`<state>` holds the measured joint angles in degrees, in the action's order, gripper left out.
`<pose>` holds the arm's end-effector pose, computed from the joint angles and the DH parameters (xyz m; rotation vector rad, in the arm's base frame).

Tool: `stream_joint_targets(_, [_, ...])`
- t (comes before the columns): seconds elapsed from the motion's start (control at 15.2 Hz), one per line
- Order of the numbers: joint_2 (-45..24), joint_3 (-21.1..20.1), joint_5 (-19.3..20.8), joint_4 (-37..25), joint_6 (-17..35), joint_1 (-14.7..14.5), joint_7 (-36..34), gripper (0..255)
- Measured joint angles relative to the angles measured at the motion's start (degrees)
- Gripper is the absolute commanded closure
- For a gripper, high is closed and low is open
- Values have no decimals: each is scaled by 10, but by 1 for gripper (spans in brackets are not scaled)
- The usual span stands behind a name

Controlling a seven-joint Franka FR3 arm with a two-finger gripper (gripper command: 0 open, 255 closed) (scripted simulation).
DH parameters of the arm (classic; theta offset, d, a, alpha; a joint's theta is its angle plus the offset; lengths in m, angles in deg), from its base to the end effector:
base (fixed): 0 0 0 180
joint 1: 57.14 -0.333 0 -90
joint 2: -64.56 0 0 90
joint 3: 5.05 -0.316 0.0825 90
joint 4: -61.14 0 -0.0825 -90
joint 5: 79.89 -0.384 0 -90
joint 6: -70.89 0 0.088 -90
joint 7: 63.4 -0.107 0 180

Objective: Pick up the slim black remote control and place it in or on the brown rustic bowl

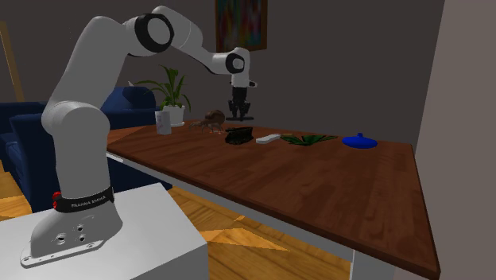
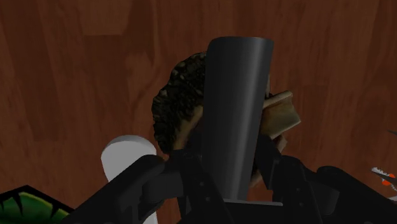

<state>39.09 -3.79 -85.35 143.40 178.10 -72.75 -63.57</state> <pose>0.6645 0.1800 0.4370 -3.0431 -0.3376 0.0293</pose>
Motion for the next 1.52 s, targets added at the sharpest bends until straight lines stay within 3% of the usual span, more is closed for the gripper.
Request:
stream_joint_targets(0.46, [-11, -1, -1, 34, 45, -1, 3, 255])
stream_joint_targets(0.86, [-11, -1, -2, 40, 52, -1, 4, 255])
stream_joint_targets(0.92, [-11, -1, -2, 40, 52, -1, 4, 0])
stream_joint_targets(1.32, [-11, -1, -2, 40, 52, -1, 4, 0])
stream_joint_targets(1.52, [-4, 1, -1, 9, 14, 2, 3, 0])
